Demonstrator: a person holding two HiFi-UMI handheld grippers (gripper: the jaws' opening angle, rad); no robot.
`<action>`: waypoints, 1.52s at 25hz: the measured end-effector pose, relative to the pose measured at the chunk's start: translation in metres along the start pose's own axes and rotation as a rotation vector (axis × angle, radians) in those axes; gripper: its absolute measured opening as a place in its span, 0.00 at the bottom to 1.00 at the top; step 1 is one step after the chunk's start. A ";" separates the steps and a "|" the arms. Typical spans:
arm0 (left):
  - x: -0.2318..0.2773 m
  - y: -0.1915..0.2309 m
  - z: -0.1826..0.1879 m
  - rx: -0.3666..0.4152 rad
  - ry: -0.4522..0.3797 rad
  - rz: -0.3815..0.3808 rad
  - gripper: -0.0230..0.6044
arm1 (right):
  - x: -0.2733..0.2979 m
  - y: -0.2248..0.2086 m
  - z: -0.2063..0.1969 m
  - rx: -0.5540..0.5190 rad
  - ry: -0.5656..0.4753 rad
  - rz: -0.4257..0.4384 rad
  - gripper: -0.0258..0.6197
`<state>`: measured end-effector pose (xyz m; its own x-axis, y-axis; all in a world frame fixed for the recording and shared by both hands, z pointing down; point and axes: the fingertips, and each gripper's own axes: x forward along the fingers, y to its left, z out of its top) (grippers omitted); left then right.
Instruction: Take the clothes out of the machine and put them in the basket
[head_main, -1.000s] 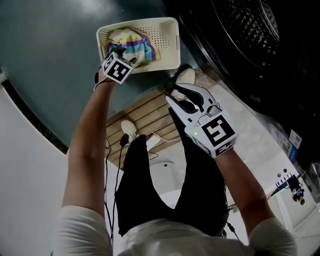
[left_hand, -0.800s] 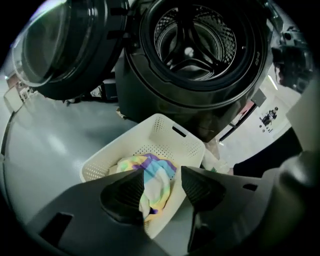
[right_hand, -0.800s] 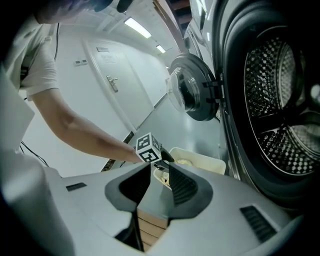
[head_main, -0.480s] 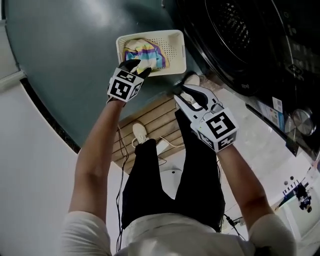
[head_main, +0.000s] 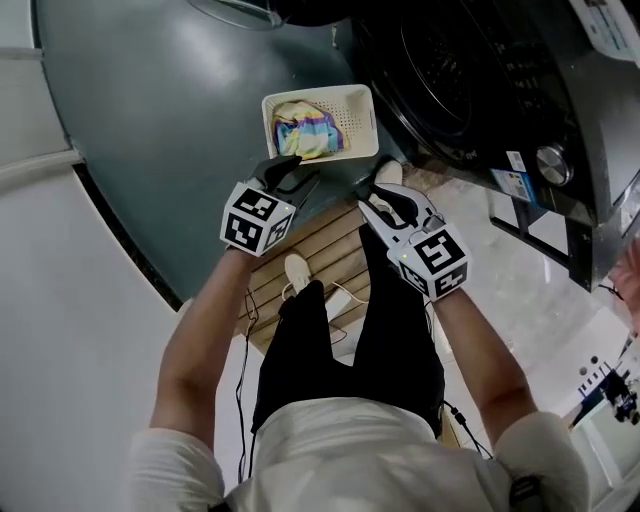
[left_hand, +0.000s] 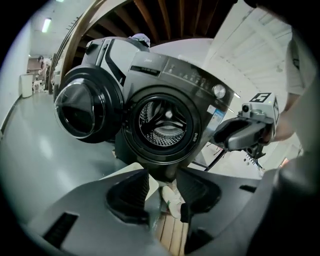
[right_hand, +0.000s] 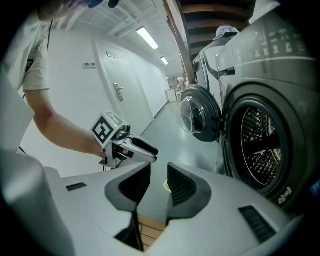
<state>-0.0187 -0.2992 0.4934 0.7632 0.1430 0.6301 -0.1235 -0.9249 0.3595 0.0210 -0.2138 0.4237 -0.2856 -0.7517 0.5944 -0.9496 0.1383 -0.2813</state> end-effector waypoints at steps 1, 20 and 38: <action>-0.015 -0.013 0.005 0.002 -0.011 -0.009 0.29 | -0.006 0.008 0.005 0.000 -0.005 -0.001 0.21; -0.235 -0.200 0.079 0.062 -0.142 -0.110 0.06 | -0.147 0.146 0.091 -0.026 -0.138 0.033 0.10; -0.341 -0.265 0.067 0.116 -0.184 -0.146 0.03 | -0.216 0.247 0.102 -0.076 -0.172 0.036 0.05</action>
<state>-0.2034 -0.1265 0.1374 0.8714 0.2215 0.4376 0.0623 -0.9349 0.3493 -0.1383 -0.0829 0.1492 -0.2999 -0.8434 0.4458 -0.9480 0.2111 -0.2383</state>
